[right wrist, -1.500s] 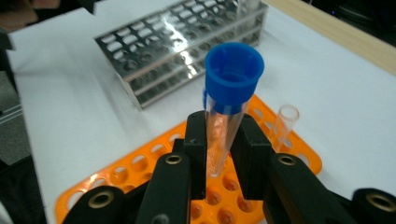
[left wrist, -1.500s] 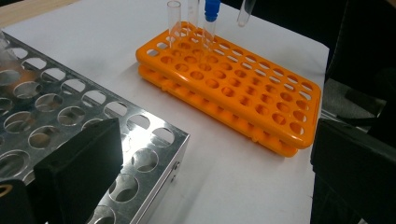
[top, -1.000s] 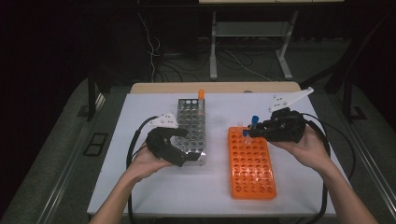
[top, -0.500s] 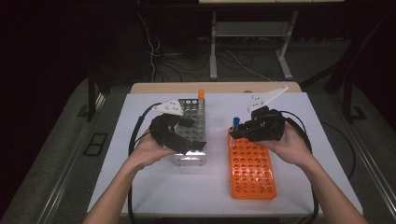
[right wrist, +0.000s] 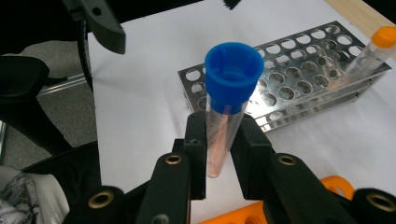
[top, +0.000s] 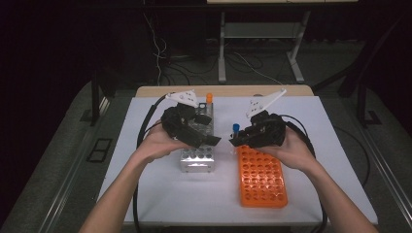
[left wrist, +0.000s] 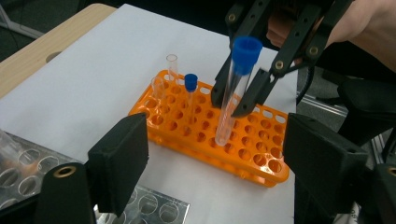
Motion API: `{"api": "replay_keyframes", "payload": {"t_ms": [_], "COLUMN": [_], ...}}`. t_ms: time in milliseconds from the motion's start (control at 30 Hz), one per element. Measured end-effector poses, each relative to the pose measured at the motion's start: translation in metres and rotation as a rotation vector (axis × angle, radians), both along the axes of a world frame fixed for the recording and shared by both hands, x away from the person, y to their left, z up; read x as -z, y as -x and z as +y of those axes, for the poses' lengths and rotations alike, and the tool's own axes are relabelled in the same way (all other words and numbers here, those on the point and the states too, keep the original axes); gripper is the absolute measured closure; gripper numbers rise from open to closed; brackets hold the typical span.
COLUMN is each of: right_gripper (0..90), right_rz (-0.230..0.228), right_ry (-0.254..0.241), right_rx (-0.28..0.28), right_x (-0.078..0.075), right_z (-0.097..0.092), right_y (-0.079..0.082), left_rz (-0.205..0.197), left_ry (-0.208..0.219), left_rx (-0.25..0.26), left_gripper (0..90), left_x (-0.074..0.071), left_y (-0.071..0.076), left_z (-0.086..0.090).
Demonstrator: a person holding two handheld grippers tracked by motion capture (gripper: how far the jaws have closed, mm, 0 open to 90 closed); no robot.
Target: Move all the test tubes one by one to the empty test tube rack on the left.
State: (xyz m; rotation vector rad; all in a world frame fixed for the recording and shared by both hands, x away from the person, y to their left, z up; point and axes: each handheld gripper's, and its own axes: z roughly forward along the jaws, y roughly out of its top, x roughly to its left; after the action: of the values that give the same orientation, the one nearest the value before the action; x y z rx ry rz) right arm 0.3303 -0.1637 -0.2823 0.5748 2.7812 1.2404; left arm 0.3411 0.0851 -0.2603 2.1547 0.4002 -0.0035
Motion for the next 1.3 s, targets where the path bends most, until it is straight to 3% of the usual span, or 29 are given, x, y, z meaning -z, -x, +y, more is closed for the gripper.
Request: {"api": "replay_keyframes", "payload": {"t_ms": [300, 567, 867, 1300], "right_gripper": [76.2, 76.2, 76.2, 75.5], "right_rz": [0.004, 0.01, 0.013, 0.006], "right_ry": [0.012, 0.017, 0.016, 0.009], "right_rx": [-0.023, -0.039, -0.053, -0.052], "right_x": [0.001, 0.005, 0.011, 0.014], "right_z": [0.011, 0.021, 0.03, 0.033], "right_y": [-0.001, -0.005, -0.007, -0.009], "left_rz": [0.006, 0.015, 0.019, 0.029], "left_ry": [-0.037, -0.067, -0.112, -0.131], "left_rx": [0.06, 0.111, 0.144, 0.143], "left_gripper": [33.8, 47.1, 72.9, 74.5], "left_x": [-0.009, -0.008, -0.002, -0.002], "left_y": [-0.01, -0.015, -0.015, -0.018], "left_z": [-0.013, -0.025, -0.03, -0.027]}}
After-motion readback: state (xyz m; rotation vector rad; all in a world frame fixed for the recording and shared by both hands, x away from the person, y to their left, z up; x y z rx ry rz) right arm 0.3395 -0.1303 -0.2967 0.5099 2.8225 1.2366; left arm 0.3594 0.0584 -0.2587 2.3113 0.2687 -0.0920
